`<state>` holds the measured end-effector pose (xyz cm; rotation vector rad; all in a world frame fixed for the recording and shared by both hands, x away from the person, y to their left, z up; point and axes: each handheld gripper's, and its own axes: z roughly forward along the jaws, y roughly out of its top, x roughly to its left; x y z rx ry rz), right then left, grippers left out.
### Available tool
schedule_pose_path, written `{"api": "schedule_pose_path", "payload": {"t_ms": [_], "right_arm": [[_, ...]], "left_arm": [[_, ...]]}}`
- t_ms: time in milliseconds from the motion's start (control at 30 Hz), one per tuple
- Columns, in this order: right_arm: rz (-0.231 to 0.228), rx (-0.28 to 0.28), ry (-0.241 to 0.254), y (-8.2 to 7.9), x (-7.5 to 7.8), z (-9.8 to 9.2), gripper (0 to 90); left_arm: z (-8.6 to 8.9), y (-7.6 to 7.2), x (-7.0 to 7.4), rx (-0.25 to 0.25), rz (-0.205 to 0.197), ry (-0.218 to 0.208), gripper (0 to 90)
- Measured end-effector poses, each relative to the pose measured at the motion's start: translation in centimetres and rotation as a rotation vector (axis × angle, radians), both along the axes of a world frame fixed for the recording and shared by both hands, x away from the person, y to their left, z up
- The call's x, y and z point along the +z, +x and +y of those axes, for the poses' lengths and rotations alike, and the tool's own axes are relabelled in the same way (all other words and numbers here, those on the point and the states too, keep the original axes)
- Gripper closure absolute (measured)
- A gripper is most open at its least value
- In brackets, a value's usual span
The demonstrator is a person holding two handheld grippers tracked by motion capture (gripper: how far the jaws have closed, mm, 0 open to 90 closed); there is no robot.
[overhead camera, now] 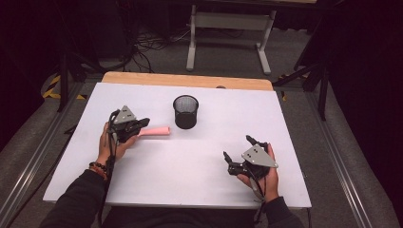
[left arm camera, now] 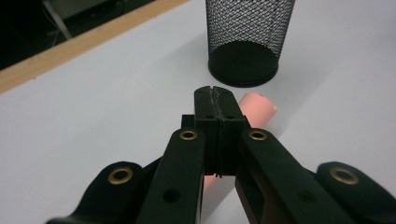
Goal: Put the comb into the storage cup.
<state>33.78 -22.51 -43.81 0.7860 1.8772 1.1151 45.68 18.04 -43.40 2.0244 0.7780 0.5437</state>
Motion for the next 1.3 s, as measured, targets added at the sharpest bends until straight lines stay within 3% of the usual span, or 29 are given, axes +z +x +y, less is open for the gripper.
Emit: {"api": "schedule_pose_path", "payload": {"t_ms": [100,367,567,767,1300], "right_arm": [[0.002,0.002,-0.006,0.0,0.0,0.0,8.6],[0.012,0.008,-0.019,0.1,-0.3,0.1,8.6],[0.023,0.006,-0.024,0.3,-0.5,0.1,8.8],[0.024,0.011,-0.034,0.2,-0.5,0.2,8.8],[0.023,0.019,-0.035,0.1,-0.3,0.2,8.9]], "left_arm": [[-1.7,0.7,-0.6,0.000,0.030,0.059,89.8],[-4.3,2.1,-1.6,0.036,0.102,0.133,89.7],[-4.8,2.7,-2.1,0.032,0.145,0.165,89.7],[-5.0,2.4,-2.3,-0.021,0.193,0.171,89.8],[-4.0,0.1,-2.0,-0.099,0.227,0.226,89.8]]}}
